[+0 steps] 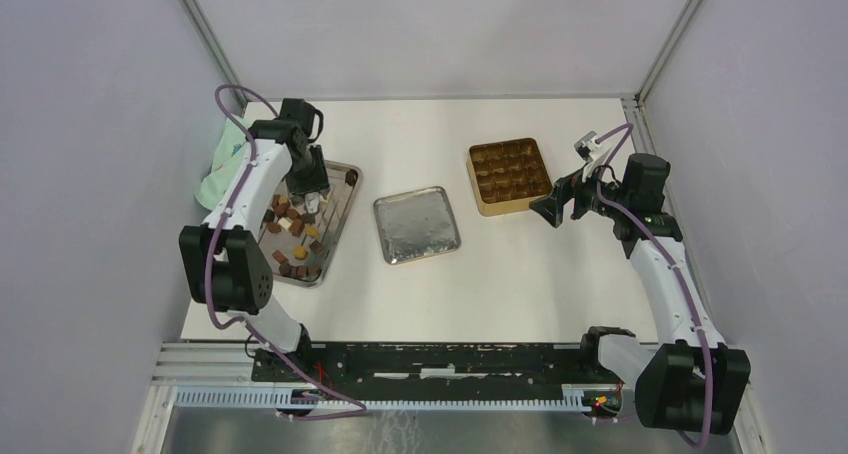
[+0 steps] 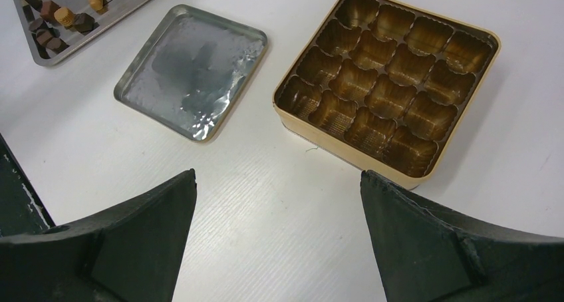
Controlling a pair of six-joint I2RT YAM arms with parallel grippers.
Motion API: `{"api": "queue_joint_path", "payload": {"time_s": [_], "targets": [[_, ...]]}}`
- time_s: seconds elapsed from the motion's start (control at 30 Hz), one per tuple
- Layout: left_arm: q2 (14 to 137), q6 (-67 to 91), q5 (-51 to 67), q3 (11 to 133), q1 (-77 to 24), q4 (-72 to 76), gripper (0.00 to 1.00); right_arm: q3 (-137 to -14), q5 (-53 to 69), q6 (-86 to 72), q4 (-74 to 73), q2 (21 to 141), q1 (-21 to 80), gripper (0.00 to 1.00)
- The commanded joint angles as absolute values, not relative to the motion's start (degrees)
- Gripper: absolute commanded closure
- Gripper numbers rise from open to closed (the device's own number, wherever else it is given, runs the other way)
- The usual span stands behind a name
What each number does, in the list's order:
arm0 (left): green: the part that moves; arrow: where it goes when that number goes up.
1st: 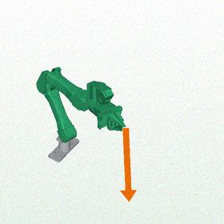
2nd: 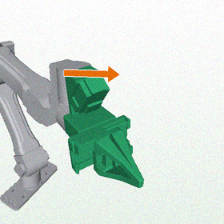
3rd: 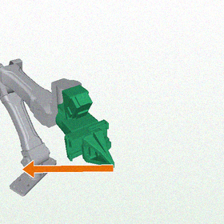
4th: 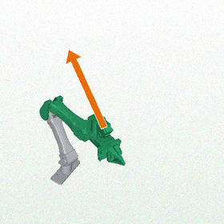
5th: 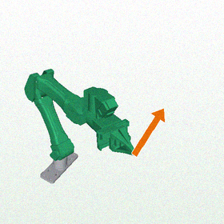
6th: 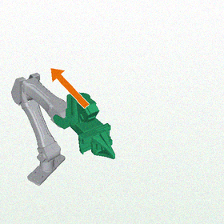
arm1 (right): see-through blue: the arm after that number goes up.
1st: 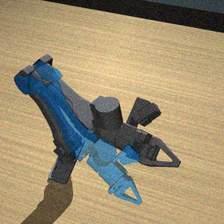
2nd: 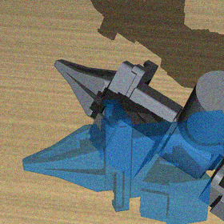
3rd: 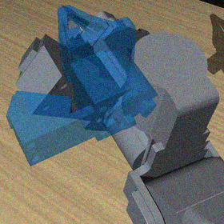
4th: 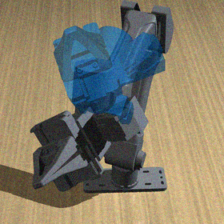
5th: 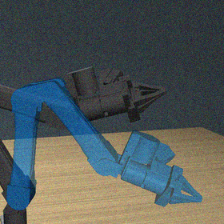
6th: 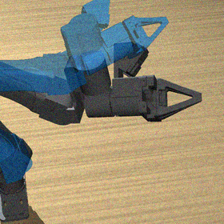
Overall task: Pack the chocolate
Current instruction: Pick up the fake chocolate from the plate.
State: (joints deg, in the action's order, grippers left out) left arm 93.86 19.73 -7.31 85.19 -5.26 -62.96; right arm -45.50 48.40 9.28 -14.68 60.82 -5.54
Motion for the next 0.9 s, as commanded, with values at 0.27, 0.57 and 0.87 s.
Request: {"api": "queue_joint_path", "payload": {"time_s": [0.27,0.57,0.87], "targets": [[96.65,15.40,-7.64,88.59,-5.32,-59.80,0.52,-45.62,47.66,9.84,-13.58,61.33,-5.80,0.02],[97.93,14.69,-8.61,87.06,-5.19,-59.35,0.52,-46.05,47.55,10.11,-13.97,61.97,-5.79,0.02],[98.85,14.77,-8.01,86.33,-5.10,-59.09,0.53,-45.88,47.46,10.20,-14.06,61.89,-5.80,0.02]]}}
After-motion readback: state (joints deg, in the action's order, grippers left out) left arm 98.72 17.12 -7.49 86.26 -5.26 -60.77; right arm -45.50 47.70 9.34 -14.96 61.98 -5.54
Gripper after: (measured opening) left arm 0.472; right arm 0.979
